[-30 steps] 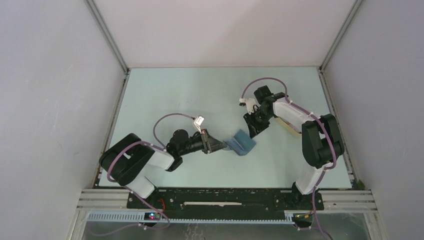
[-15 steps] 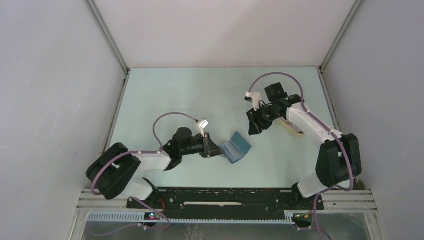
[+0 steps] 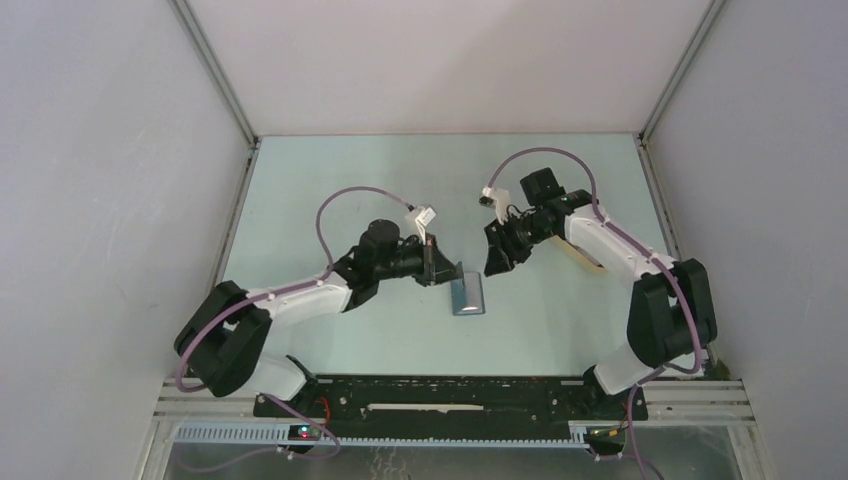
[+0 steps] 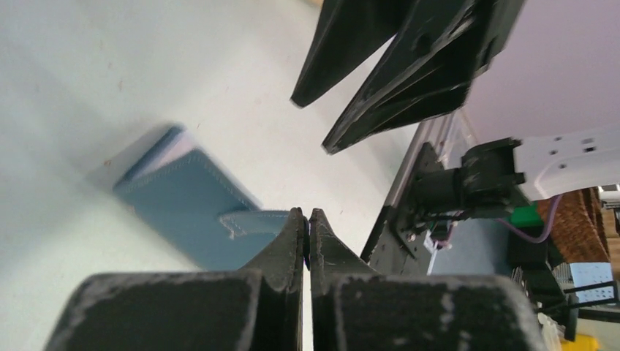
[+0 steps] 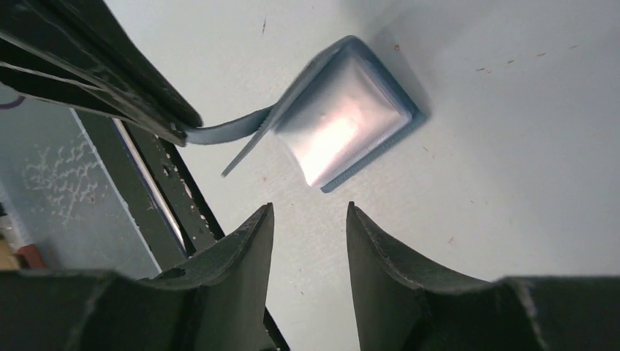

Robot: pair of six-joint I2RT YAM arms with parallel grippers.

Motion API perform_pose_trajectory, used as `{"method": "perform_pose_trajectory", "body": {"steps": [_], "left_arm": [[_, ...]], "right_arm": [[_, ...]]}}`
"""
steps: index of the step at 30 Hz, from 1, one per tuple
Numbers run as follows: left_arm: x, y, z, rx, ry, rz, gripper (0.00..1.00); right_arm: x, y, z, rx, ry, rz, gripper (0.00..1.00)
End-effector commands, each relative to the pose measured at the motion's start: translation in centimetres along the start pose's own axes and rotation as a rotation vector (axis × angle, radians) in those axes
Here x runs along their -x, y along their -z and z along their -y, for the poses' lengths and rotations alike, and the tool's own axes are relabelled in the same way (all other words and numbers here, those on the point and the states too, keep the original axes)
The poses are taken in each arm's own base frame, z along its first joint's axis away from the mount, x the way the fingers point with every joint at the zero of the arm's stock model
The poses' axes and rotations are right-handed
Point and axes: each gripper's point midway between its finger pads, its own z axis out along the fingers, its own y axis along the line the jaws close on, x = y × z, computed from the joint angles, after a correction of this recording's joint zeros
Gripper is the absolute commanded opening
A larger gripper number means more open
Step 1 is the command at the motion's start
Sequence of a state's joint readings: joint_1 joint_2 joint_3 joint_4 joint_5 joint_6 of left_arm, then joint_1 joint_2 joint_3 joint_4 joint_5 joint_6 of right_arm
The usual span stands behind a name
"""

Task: Put the credit cards into the card holder
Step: Open the card holder at the center of the board.

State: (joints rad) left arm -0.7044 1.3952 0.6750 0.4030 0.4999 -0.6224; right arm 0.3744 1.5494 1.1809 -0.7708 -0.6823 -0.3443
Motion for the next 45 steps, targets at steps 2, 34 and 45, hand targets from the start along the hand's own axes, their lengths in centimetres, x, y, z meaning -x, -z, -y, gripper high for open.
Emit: {"method": "perform_pose_trajectory", "body": {"steps": [2,34,45], "left_arm": [[-3.3,0.6,-2.8,0.091,0.032,-0.068,0.0],[-9.0,7.0,-11.0,0.629,0.136,-0.155,0.0],[-9.8,6.1,-10.6,0.588,0.143,-0.172,0.0]], "right_arm": [[-0.6,-1.8,-0.5,0.091,-0.078,-0.029,0.49],[-4.9,-8.3,1.0,0.187,-0.455,-0.218,0.47],[-4.8,-8.9,-0.8,0.281,-0.468,-0.23,0.45]]}}
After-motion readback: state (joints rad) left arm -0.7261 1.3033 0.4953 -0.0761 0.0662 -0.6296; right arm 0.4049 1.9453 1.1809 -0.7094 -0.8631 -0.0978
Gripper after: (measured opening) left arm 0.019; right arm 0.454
